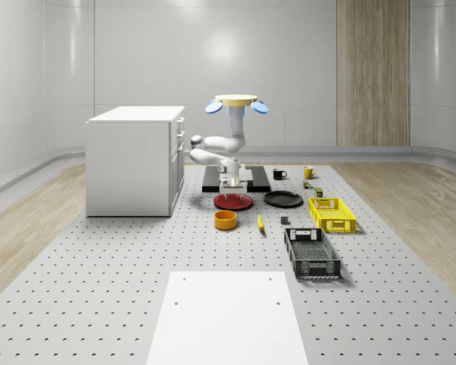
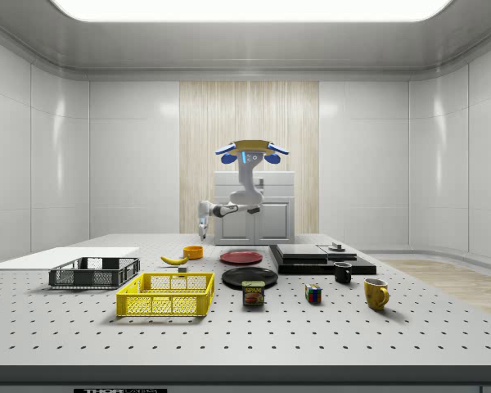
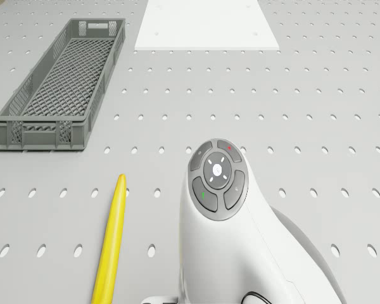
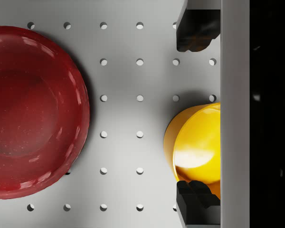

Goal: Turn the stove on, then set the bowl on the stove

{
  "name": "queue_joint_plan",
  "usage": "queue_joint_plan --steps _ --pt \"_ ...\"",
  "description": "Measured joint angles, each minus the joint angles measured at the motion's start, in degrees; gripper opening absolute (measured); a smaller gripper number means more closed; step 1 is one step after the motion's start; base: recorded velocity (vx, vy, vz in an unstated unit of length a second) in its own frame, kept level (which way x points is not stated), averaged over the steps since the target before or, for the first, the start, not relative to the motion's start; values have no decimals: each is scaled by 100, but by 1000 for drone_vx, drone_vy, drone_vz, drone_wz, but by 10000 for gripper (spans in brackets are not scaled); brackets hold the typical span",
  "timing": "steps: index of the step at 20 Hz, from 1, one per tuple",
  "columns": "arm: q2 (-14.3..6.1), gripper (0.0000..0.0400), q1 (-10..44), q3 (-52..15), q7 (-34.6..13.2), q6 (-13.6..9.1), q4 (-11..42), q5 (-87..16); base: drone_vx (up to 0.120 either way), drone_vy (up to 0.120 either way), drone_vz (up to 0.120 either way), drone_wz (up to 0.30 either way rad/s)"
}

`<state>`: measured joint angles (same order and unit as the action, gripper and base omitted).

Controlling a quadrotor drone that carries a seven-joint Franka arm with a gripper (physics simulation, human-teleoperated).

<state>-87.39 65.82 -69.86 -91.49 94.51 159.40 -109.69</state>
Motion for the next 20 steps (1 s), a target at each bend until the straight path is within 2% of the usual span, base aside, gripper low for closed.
queue_joint_plan --steps 3,13,20 --pt "-2 400 1 0 -1 2 0 1 120 53 -27 0" --pt "-10 400 4 -1 -3 9 -1 4 116 0 -112 0" --pt "-1 400 69 291 -4 138 -109 -265 0 0 0 0"
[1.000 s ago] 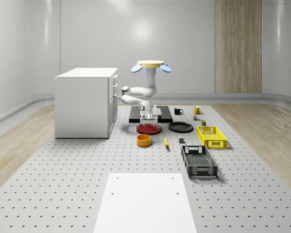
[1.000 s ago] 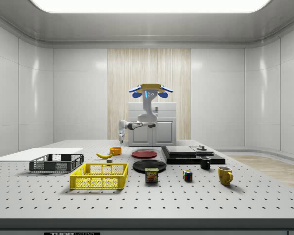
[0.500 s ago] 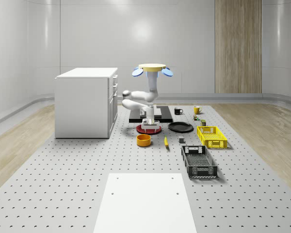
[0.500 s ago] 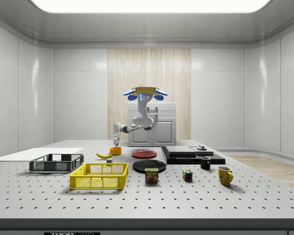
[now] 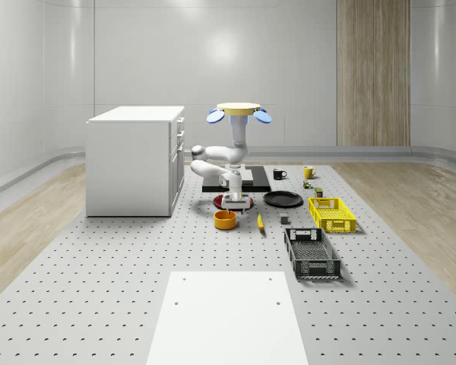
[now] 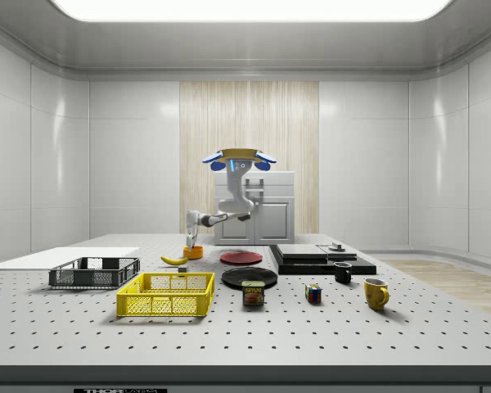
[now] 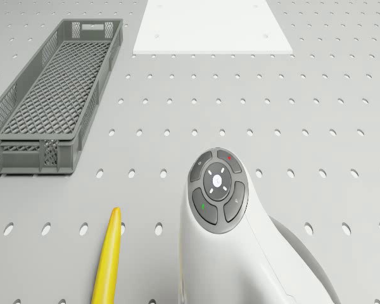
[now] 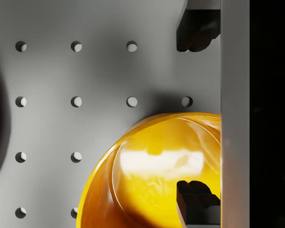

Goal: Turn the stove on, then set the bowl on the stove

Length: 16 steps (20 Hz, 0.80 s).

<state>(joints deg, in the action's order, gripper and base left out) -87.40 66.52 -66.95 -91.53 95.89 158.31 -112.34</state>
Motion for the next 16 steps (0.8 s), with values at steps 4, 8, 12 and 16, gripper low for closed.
queue_joint_plan --steps 4,8,12,16 --pt "19 400 38 165 1 66 -69 -155 0 0 0 0" --pt "38 400 53 243 5 90 -104 -232 0 0 0 0" --pt "56 400 56 276 9 91 -120 -267 0 0 0 0" --pt "88 400 92 270 11 76 -161 -269 0 0 0 0"
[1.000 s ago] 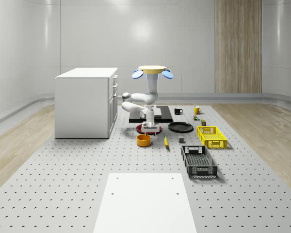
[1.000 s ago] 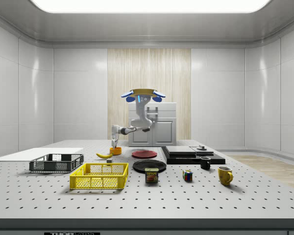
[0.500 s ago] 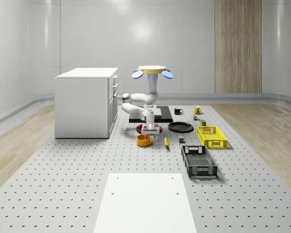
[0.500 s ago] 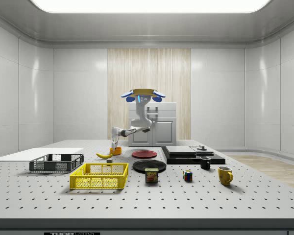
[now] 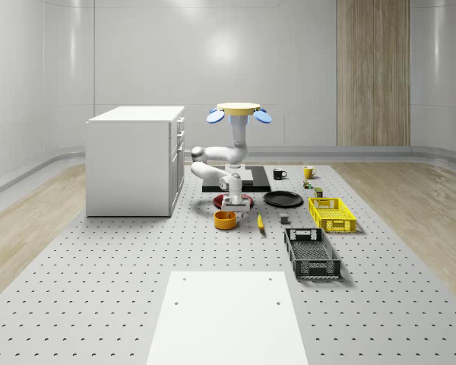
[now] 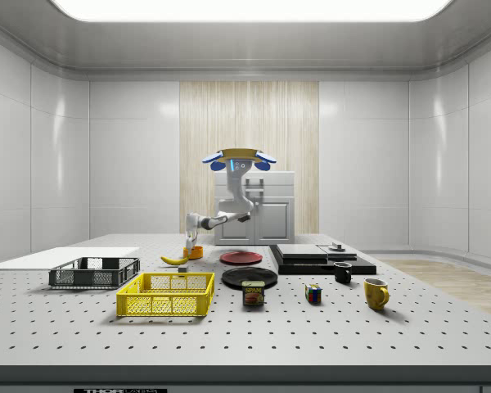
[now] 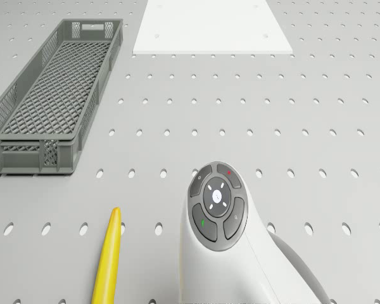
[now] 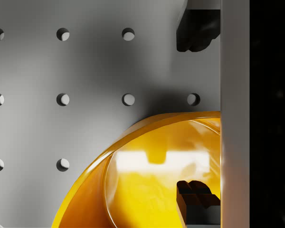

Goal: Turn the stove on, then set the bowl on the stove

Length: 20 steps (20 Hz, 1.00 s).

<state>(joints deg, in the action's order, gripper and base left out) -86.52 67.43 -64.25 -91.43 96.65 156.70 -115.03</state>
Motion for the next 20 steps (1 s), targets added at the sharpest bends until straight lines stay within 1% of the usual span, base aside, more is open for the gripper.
queue_joint_plan --steps 12,13,14,15,16,18,20 --pt "78 400 107 -47 0 -42 -112 27 0 0 0 0" --pt "80 354 109 -48 0 -44 -113 27 0 0 0 0" --pt "82 298 109 -49 1 -46 -115 27 0 0 0 0" --pt "84 254 110 -49 1 -47 -116 27 0 0 0 0" --pt "86 220 110 -50 1 -48 -117 27 0 0 0 0" --pt "89 173 110 -50 2 -51 -118 26 0 0 0 0" --pt "91 144 110 -50 3 -53 -118 25 0 0 0 0"
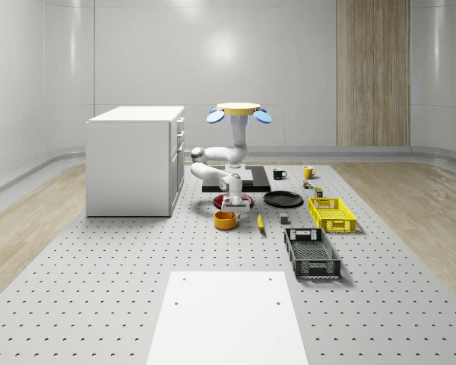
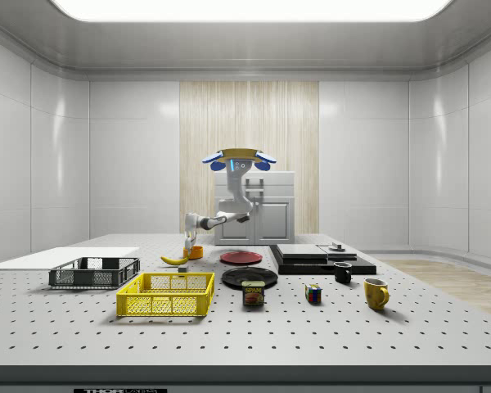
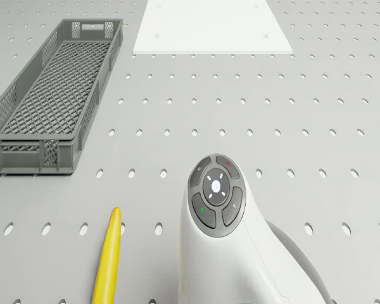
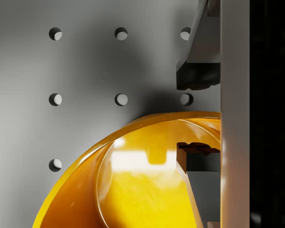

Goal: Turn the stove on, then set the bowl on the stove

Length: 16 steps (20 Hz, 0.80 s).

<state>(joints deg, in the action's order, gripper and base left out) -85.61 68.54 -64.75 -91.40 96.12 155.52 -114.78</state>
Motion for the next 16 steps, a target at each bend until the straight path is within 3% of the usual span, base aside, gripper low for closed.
queue_joint_plan --steps 6,16 --pt "7 110 -2 0 2 -7 0 -3 0 0 0 0" --pt "-15 101 -81 -336 0 -168 146 306 0 0 0 0"
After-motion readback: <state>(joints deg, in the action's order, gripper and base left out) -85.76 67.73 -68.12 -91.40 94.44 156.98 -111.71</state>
